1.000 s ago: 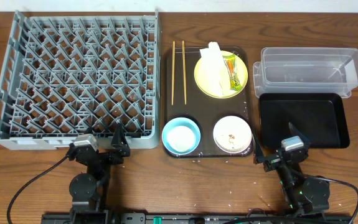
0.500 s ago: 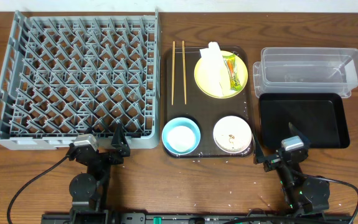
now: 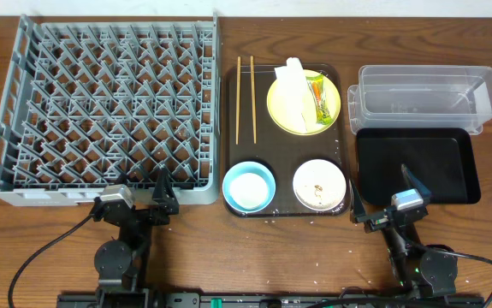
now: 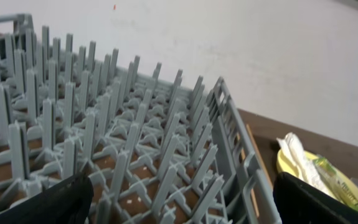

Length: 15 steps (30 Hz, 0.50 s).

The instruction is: Sort waste into correct bins and load items into the dishwasher

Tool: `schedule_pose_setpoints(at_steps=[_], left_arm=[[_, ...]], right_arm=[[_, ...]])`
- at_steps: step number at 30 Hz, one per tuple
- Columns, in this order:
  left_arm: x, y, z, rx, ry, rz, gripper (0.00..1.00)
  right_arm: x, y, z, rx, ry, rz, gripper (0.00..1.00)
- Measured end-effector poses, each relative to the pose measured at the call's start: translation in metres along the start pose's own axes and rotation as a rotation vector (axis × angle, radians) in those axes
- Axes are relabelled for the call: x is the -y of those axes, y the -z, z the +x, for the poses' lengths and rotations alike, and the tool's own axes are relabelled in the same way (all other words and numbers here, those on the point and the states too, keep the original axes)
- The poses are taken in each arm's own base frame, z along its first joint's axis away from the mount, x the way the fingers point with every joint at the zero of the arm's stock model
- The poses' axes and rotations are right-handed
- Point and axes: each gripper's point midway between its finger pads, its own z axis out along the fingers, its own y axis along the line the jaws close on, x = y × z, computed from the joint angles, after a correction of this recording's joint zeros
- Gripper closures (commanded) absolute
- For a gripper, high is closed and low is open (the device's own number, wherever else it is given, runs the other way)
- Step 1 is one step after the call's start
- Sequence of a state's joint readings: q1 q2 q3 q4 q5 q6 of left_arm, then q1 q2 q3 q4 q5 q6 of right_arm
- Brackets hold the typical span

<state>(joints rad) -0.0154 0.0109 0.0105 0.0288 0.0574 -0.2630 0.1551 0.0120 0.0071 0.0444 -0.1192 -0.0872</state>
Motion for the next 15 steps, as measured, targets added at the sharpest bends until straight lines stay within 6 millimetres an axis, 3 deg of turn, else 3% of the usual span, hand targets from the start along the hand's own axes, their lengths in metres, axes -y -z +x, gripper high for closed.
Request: schedule_pose_setpoints(at_steps=[15], left_arm=[[0.015, 0.001, -0.01, 0.031, -0.001, 0.076, 0.07]], right_arm=[[-0.015, 0.001, 0.001, -0.008, -0.131, -0.085, 0.01]])
